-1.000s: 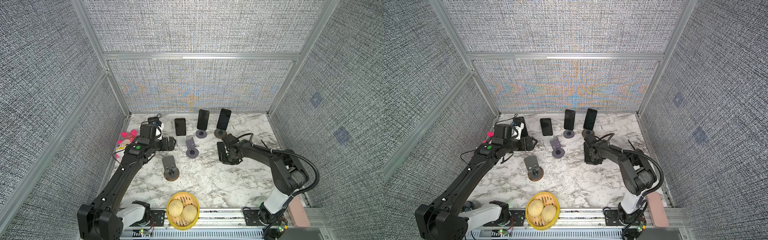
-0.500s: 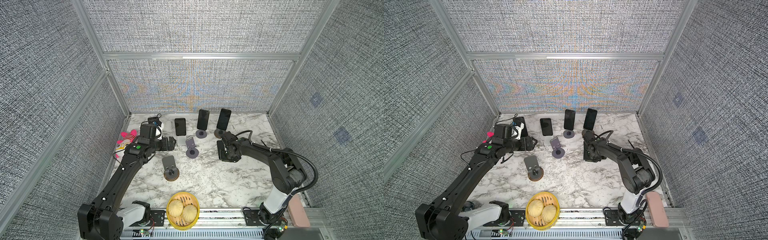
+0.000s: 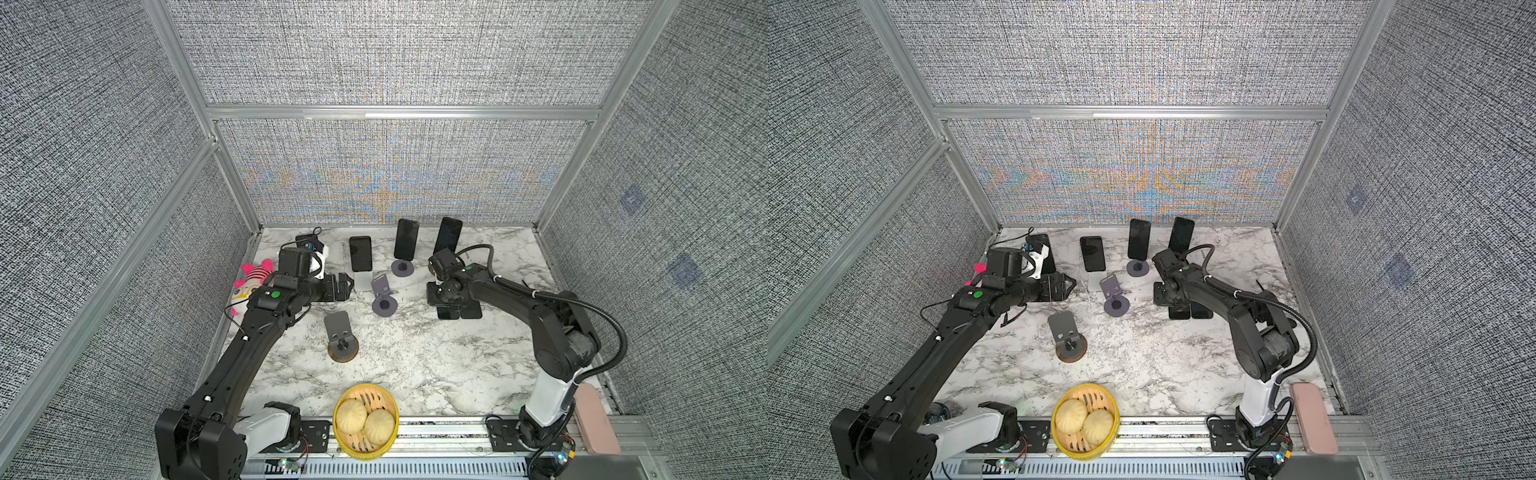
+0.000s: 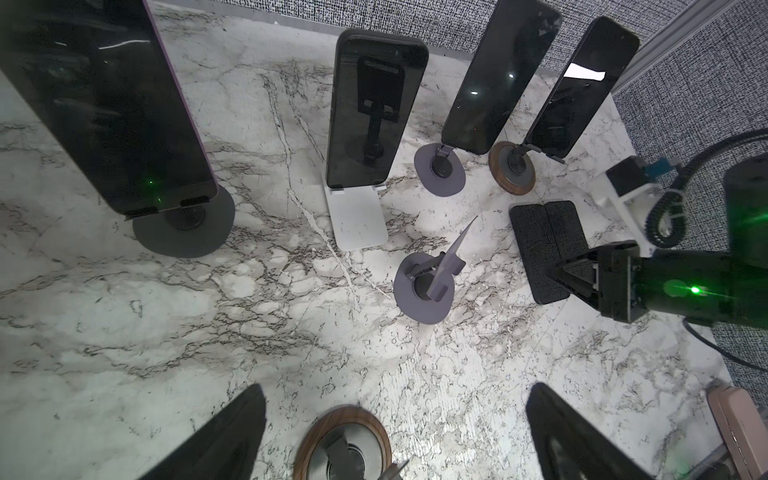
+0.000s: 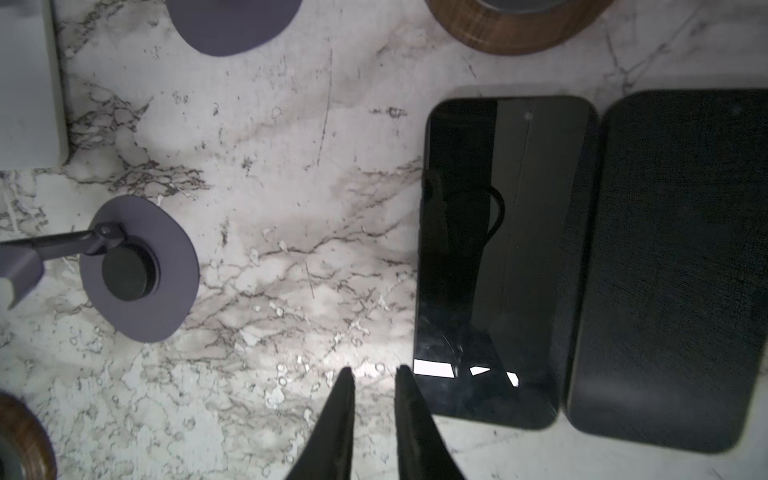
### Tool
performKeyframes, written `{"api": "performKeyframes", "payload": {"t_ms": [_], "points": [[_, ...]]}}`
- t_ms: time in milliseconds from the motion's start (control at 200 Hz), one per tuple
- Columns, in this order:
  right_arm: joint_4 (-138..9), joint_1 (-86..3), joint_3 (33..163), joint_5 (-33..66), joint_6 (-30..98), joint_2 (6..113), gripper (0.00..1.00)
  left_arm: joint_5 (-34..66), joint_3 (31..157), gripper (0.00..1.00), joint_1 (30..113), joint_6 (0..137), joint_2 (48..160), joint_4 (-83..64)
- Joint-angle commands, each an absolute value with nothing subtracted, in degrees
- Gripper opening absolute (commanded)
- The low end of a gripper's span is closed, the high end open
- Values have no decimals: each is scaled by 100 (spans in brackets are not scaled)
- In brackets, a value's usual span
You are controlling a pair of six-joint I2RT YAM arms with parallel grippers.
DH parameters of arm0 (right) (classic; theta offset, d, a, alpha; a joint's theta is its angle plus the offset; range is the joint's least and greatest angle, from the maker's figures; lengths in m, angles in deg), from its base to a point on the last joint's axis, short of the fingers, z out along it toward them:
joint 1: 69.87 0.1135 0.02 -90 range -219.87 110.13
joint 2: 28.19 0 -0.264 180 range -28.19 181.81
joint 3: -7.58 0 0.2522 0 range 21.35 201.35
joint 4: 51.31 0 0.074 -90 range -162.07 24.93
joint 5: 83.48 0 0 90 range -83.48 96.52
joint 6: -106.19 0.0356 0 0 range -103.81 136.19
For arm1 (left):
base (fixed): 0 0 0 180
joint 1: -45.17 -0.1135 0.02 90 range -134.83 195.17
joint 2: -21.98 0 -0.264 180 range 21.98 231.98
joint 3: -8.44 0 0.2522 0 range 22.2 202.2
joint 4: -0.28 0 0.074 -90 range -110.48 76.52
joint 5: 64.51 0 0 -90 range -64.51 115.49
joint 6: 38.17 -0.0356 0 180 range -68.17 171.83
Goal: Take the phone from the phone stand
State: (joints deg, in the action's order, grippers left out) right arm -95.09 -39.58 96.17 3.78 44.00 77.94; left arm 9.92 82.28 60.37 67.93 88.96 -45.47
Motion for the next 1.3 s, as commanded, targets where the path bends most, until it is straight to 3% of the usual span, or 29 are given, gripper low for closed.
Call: {"api": "performKeyframes", "payload": {"t_ms": [0,455,970,1295], "points": [[-9206,-3963,9756,147,4387,8053,21,967,8214,99,6022,6722,8867,-4419],[-9104,-4110,9744,-226,4392,8484,21,946,8206,99,6010,6697,8849,-4450],[-8920,-4076,9695,-43,4405,8310,21,929,8197,99,6008,6743,8862,-4393],[-8991,-3955,10004,33,4422,8760,21,913,8190,99,6003,6762,8877,-4388]]}}
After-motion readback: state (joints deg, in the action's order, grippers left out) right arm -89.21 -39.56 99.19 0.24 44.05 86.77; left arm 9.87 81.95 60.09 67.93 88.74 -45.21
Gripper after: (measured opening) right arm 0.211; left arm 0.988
